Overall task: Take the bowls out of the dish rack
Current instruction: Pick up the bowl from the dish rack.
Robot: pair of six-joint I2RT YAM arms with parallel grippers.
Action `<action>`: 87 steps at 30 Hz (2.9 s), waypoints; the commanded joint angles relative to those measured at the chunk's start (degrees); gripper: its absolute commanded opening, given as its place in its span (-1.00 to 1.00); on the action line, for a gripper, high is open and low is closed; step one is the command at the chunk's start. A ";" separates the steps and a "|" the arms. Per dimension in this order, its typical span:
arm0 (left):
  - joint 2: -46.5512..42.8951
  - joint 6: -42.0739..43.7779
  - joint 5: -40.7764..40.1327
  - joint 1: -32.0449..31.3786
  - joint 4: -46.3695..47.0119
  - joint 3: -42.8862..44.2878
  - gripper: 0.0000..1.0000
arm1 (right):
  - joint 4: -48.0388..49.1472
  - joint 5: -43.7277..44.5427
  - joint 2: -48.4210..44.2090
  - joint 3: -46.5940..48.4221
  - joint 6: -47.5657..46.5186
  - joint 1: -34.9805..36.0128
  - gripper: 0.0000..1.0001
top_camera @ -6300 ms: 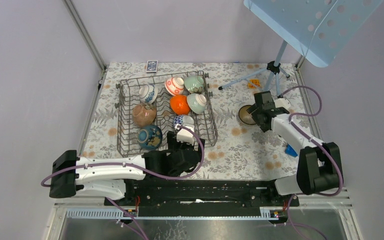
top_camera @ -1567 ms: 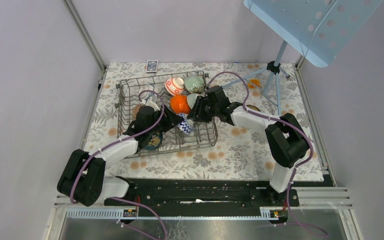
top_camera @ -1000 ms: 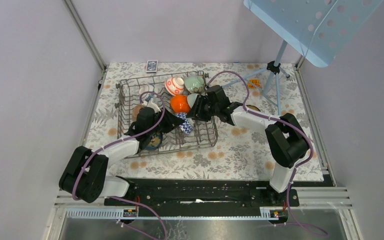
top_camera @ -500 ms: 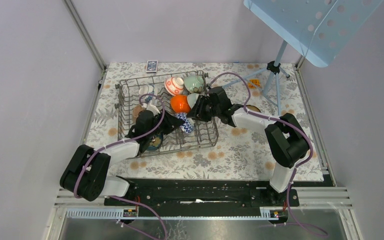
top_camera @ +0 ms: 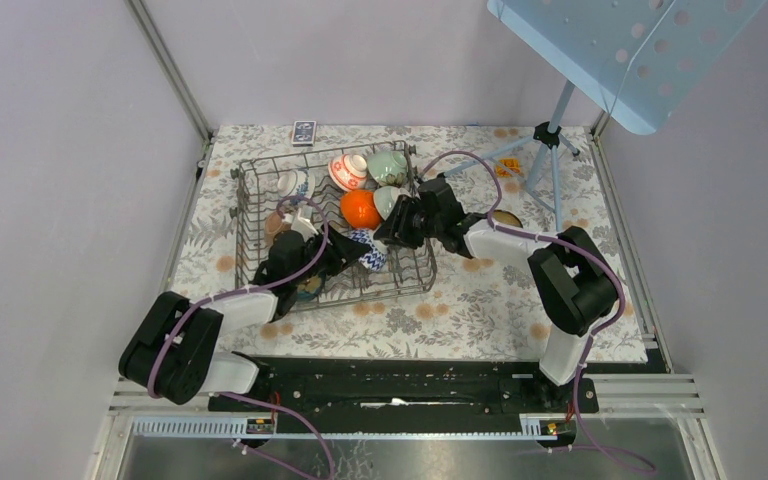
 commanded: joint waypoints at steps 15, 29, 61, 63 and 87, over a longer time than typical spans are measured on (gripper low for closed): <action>-0.44 -1.36 1.44 -0.25 12.49 -0.69 -0.31 | 6.00 -3.78 -2.15 -3.78 4.55 -1.36 -0.10; 2.31 -2.96 2.47 -0.25 16.96 -0.85 -0.45 | 10.74 -6.64 -1.57 -6.19 7.83 -2.49 -0.10; 3.23 -3.81 3.60 -0.25 19.07 -0.90 -1.00 | 9.30 -7.49 -4.58 -6.20 5.90 -3.04 0.02; 2.62 -3.62 3.59 -0.22 18.99 -0.99 -1.00 | 8.67 -7.78 -5.16 -5.84 5.46 -3.06 0.15; -14.66 -1.76 4.89 -0.26 5.22 3.24 -1.00 | -9.11 5.87 -30.15 -4.12 -10.45 -3.91 0.60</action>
